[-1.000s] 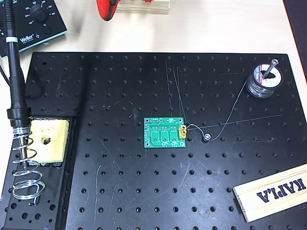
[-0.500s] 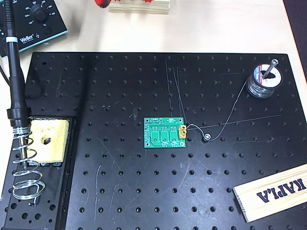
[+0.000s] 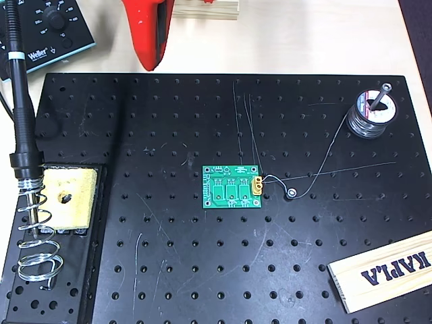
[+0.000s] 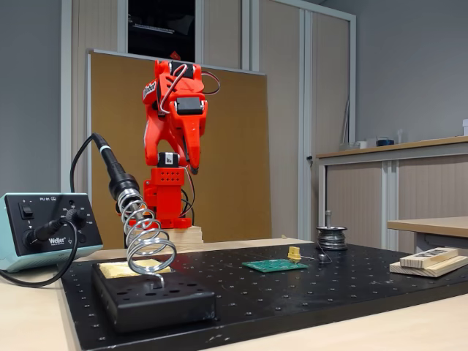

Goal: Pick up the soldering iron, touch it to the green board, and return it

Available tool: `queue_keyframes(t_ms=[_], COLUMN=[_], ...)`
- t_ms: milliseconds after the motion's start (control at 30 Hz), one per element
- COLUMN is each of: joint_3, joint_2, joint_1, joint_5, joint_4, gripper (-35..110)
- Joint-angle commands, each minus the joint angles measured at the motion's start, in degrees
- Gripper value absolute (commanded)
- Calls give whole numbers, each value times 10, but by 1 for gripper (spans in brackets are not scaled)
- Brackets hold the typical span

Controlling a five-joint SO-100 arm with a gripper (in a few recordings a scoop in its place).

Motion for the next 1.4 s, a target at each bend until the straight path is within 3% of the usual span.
queue_keyframes(t_ms=[0,200,533,933,1233,1367], joint_3=[-54,-83,-92,-108,-120,-148], joint_2=[-22,-65,-176,-231,-249,-251], joint_1=[13,78,167,218,226,214], joint_5=[25,-41,-173,-225,-229,-228], joint_4=[-15,-110,-228,-252,-261,-229], gripper=[9,22,22,18,0,0])
